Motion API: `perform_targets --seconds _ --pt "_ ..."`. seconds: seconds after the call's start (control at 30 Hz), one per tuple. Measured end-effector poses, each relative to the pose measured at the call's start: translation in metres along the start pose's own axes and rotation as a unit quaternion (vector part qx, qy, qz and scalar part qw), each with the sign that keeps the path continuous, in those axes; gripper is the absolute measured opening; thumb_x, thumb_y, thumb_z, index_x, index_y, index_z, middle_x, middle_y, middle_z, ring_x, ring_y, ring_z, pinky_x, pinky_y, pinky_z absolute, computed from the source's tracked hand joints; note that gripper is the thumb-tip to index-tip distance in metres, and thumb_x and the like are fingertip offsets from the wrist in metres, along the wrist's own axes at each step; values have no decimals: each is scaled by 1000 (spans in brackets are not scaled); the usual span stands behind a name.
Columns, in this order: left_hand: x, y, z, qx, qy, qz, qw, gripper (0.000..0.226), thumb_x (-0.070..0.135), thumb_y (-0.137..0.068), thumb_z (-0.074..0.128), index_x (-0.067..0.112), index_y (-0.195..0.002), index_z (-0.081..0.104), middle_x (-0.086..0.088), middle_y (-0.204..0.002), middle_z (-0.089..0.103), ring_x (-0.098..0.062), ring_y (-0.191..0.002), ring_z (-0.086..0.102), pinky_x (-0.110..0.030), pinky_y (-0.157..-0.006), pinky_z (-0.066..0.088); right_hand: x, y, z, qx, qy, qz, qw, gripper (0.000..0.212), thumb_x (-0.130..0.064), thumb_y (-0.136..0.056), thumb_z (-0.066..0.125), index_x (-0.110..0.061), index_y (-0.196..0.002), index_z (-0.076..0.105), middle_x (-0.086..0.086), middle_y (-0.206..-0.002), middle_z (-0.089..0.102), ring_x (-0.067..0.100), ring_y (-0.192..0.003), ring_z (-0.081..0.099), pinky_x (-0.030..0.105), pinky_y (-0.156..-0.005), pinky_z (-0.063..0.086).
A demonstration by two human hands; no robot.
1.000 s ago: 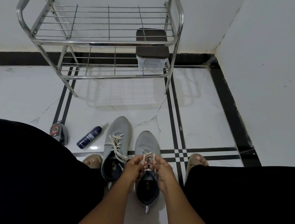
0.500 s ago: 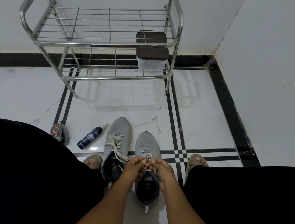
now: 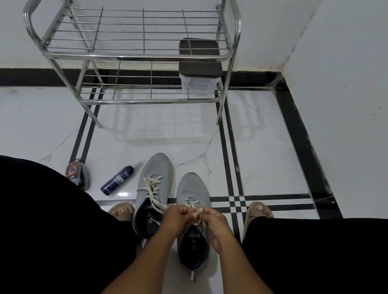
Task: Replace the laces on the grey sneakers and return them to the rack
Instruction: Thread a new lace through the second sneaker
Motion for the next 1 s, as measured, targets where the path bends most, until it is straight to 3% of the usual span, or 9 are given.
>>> perform_targets --seconds 0.17,0.3,0.4,0.5,0.6,0.67,0.73,0.83,1.0 --pt "-7 -5 -7 43 -31 -10 999 25 12 -87 68 14 -62 66 5 -46 61 -3 -35 48 -14 -40 34 -7 13 8 -42 10 14 999 21 3 -86 59 2 -104 70 18 -91 72 20 -75 69 20 -60 54" --pt "-9 -6 -6 27 -55 -12 998 27 6 -90 63 13 -64 62 9 -45 58 -1 -38 47 -15 -43 35 -3 10 7 11 38 -2 999 20 -13 -89 65 -2 -105 70 18 -101 72 19 -83 69 20 -65 54" --pt "-9 -6 -1 -2 -87 -13 996 20 3 -90 61 18 -77 56 -2 -69 60 -11 -61 51 -20 -55 39 3 8 9 6 -5 26 1000 16 -11 -96 54 -2 -101 66 17 -92 71 22 -79 66 26 -72 56" --pt "-10 -2 -4 32 -50 -17 998 26 1 -90 60 20 -86 43 -14 -82 56 -19 -69 52 -20 -55 43 -5 11 16 -19 96 12 995 13 -8 -96 53 -4 -91 65 15 -87 66 18 -74 61 22 -70 52" --pt "-10 5 -9 63 5 -18 998 30 -8 -87 59 15 -90 40 -10 -71 50 -16 -59 47 -15 -42 43 -20 16 17 -7 210 -32 977 5 -5 -87 67 -3 -83 65 12 -79 67 14 -67 59 14 -59 50" --pt "-9 6 -13 72 1 -16 997 33 -12 -83 60 13 -92 40 -6 -66 48 -15 -56 46 -17 -42 42 -26 17 16 8 264 -55 963 16 -2 -80 74 -9 -71 63 5 -68 66 13 -63 60 16 -58 52" --pt "-10 5 -17 78 -33 -15 996 34 -10 -79 65 14 -93 44 -6 -68 56 -17 -58 52 -23 -50 46 -30 16 17 26 364 -84 927 24 -6 -78 76 -18 -65 60 -1 -67 65 13 -67 61 25 -67 55" --pt "-8 7 -20 95 -101 0 990 34 0 -74 72 23 -86 50 -6 -75 68 -22 -69 63 -32 -65 50 -34 18 21 46 504 -118 854 29 -16 -79 72 -28 -63 52 -5 -79 63 15 -79 60 29 -72 47" --pt "-3 11 -21 120 -132 21 984 36 4 -72 77 24 -81 48 3 -67 64 -13 -65 58 -27 -64 47 -38 25 28 90 627 -190 750 6 -18 -88 57 -15 -93 57 4 -100 63 22 -90 60 33 -69 44"
Point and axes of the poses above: each hand's wrist, its own y-axis away from the middle knuckle, its own z-axis out of the palm, x = y × z, the point moved 6 cm from there along -y, towards the middle knuckle
